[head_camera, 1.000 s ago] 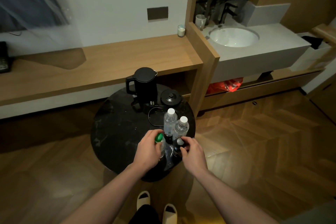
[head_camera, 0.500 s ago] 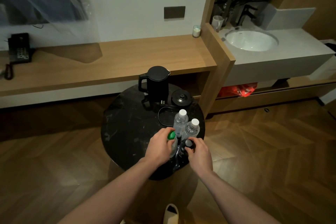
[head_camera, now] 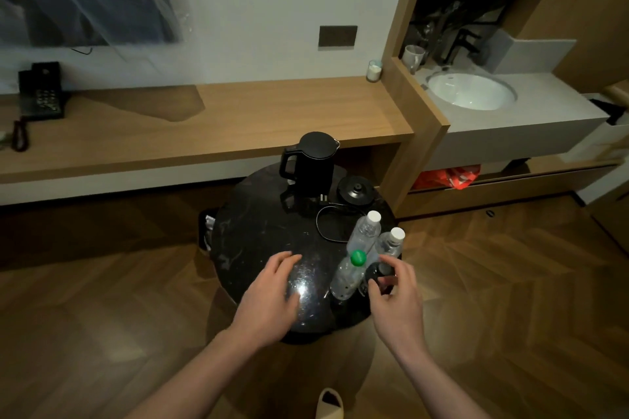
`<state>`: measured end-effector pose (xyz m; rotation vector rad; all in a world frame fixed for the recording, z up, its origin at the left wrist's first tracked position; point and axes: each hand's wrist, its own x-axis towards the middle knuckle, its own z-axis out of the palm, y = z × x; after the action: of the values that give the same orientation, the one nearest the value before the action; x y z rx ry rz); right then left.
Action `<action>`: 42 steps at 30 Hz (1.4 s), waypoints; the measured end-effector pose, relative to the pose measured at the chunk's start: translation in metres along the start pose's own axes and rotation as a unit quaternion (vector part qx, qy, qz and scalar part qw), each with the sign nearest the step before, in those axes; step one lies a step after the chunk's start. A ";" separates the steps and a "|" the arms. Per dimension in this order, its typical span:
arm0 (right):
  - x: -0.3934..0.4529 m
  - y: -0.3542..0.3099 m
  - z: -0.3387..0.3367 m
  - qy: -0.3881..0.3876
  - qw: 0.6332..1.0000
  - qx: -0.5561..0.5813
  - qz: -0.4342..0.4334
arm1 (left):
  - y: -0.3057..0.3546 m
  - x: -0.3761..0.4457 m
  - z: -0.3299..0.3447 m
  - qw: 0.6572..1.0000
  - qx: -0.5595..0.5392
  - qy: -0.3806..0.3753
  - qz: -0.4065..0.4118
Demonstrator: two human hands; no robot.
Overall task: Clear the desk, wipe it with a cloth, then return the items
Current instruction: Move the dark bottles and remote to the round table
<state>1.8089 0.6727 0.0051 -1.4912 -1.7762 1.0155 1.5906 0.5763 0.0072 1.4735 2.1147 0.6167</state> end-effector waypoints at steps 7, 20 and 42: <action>-0.051 -0.099 0.112 -0.270 0.949 -0.125 -0.101 | -0.126 -0.091 -0.103 0.992 0.106 0.029 -0.066; -0.066 -0.224 0.300 -0.438 0.806 -0.342 -0.205 | -0.297 -0.199 -0.238 0.932 0.216 0.059 -0.286; -0.012 -0.451 0.640 -0.536 0.644 -0.362 -0.408 | -0.470 -0.165 -0.431 0.857 0.129 0.150 -0.475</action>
<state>1.0430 0.5147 0.0512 0.0269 -3.5066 0.6700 1.0323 0.2341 0.0778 0.2676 2.8632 0.1718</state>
